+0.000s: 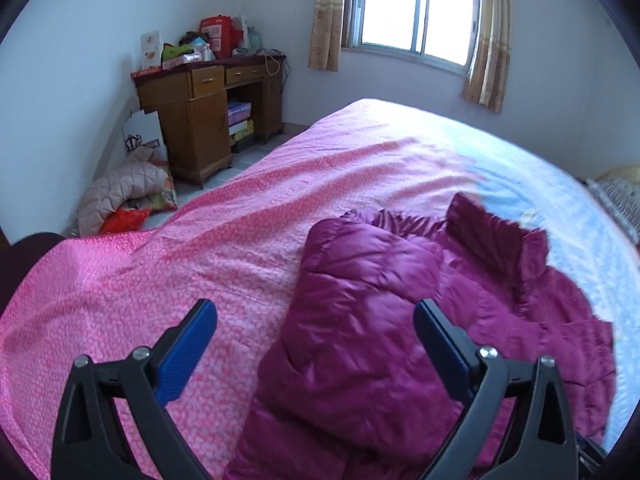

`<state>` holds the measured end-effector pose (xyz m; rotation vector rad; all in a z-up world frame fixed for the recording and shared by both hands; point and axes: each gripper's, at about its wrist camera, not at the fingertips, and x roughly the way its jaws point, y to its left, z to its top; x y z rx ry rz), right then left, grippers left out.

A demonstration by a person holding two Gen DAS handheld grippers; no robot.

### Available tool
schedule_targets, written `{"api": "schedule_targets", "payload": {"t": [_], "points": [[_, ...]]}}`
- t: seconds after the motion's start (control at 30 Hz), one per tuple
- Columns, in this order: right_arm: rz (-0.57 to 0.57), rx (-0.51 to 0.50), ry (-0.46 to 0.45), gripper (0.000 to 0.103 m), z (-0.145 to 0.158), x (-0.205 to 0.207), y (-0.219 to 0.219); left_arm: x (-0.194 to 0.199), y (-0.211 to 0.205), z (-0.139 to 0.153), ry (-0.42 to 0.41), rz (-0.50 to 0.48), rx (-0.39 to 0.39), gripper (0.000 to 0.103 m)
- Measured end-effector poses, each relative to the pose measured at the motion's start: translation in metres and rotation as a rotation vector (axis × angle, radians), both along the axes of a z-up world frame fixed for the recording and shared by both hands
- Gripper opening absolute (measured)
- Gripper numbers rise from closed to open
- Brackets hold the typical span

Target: Fold large clothes

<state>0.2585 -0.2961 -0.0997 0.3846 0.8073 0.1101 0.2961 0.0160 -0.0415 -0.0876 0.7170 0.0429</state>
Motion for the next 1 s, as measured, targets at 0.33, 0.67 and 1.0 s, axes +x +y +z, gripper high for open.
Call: {"api": "schedule_targets", "payload": {"t": [0.33,0.67,1.0], "points": [[0.0,-0.079,-0.029,0.031,-0.003,0.005,-0.001,0.013,-0.003,-0.052,0.126,0.044,0.063,0.102],[-0.045,-0.045,-0.04,0.036,0.012,-0.025,-0.007,0.021,-0.011,-0.057,0.153,0.05,0.121,0.103],[-0.004,-0.122,-0.125,0.036,0.054,-0.01,0.016,0.017,-0.016,-0.058,0.145,0.053,0.144,0.103]]}}
